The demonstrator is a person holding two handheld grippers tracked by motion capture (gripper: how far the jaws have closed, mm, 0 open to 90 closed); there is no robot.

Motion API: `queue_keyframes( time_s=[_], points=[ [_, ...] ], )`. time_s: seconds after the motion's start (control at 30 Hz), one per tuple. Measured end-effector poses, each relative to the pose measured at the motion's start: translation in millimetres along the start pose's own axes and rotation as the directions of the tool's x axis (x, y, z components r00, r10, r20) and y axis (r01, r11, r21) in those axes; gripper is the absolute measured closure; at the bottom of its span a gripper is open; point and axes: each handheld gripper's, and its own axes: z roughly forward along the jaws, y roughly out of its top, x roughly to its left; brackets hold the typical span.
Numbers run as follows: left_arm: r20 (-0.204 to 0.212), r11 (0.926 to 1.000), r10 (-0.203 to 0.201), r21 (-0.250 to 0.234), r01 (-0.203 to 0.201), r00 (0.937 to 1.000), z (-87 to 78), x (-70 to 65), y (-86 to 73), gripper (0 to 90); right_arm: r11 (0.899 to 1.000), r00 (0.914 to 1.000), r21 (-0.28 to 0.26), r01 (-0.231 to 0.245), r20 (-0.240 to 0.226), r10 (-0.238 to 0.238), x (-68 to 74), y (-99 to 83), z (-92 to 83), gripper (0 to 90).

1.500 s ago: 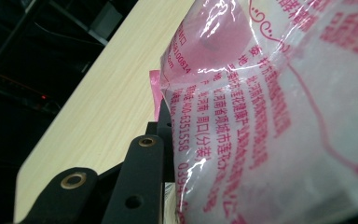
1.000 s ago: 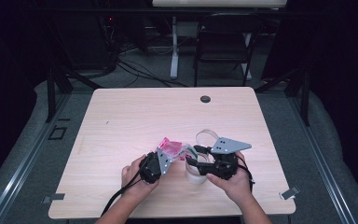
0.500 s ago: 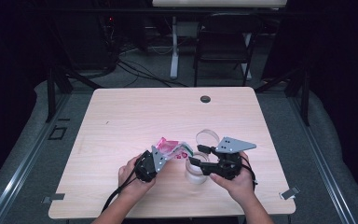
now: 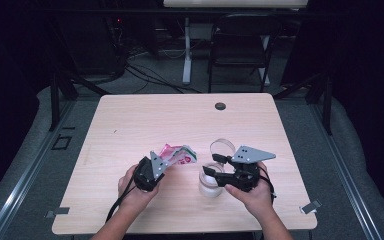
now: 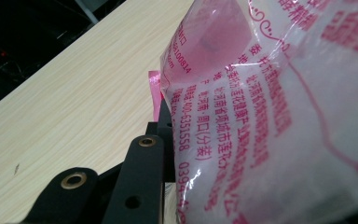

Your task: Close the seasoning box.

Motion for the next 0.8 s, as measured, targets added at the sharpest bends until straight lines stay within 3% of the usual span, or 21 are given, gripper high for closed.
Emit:
queue_keyframes(
  time_s=[0.07,0.17,0.27,0.47,0.5,0.63,0.8],
  points=[
    [0.004,1.0000,-0.005,0.005,0.005,1.0000,-1.2,2.7,-0.9,76.2,1.000,1.0000,0.002,0.000,-0.001,0.000,-0.1,0.0,0.0,46.0],
    [0.032,0.9973,-0.073,0.005,0.073,0.9968,-6.5,13.5,-5.6,76.2,1.000,1.0000,0.002,-0.002,-0.002,0.002,-0.1,0.0,-0.3,46.1],
    [0.040,0.9957,-0.093,0.008,0.092,0.9949,-10.8,19.4,-9.0,76.2,1.000,1.0000,0.003,-0.001,-0.001,0.001,-0.1,0.4,-0.8,46.3],
    [0.001,0.9915,-0.129,0.020,0.129,0.9917,-21.3,37.9,-26.7,76.1,1.000,1.0000,0.002,-0.009,-0.001,0.009,-1.0,0.1,-1.2,46.5],
    [-0.017,0.9875,-0.155,0.027,0.155,0.9878,-22.9,44.1,-32.7,76.0,1.000,0.9999,0.001,-0.013,-0.005,0.013,-1.2,-0.2,-0.3,46.6],
    [-0.060,0.9841,-0.171,0.038,0.173,0.9835,-25.6,55.3,-42.8,75.8,1.000,1.0000,0.007,-0.009,0.000,0.009,-1.6,-0.7,0.4,46.8],
    [-0.100,0.9743,-0.213,0.052,0.219,0.9718,-27.5,66.5,-58.4,75.6,1.000,0.9998,0.005,-0.019,-0.008,0.019,-3.1,-1.3,0.2,47.8]
  ],
)
